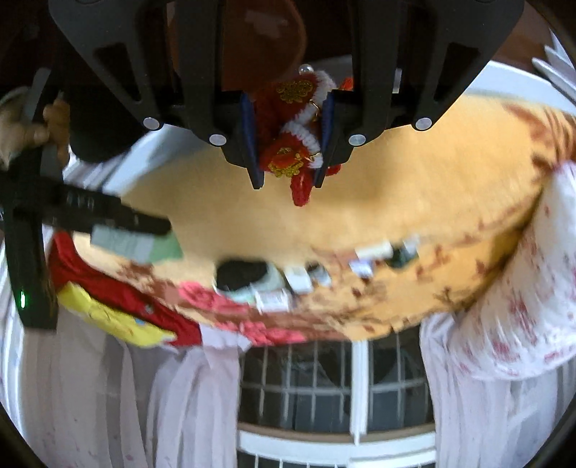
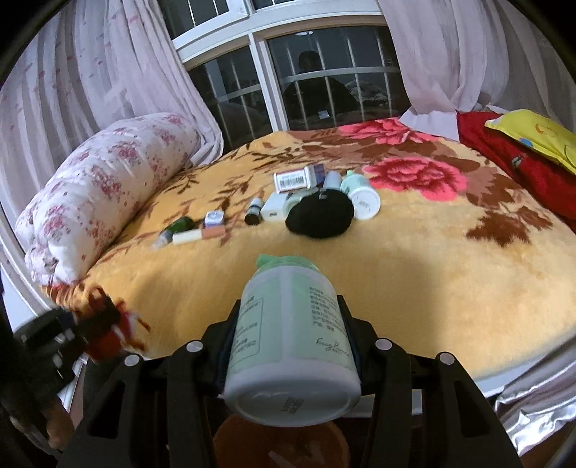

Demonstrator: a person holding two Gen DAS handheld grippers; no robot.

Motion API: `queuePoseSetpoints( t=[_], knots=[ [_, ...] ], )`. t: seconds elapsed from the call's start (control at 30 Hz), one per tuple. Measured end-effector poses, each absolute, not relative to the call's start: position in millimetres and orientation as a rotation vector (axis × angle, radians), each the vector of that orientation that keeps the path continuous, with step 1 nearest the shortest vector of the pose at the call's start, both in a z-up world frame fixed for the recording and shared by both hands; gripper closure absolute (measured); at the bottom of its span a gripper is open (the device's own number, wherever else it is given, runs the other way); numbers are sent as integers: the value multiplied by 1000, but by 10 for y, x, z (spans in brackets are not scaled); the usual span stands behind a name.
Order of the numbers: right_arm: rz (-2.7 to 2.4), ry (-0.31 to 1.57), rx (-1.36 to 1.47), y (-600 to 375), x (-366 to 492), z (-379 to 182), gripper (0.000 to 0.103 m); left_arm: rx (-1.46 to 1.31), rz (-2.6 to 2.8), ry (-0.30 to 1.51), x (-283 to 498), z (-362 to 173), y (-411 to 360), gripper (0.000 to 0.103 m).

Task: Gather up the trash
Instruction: 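Lower both tools over the orange bin and release the ornament and bottle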

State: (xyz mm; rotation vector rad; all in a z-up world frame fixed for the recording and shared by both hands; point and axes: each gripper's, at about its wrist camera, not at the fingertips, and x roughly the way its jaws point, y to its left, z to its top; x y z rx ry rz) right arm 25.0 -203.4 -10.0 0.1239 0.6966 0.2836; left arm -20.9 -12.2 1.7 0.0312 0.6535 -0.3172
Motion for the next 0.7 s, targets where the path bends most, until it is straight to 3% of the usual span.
queuePoseSetpoints(
  t=[0.7],
  knots=[
    [277,947,119,-1898,-500,-956,55,66,-411,944,-550,-937,-354,76]
  ],
)
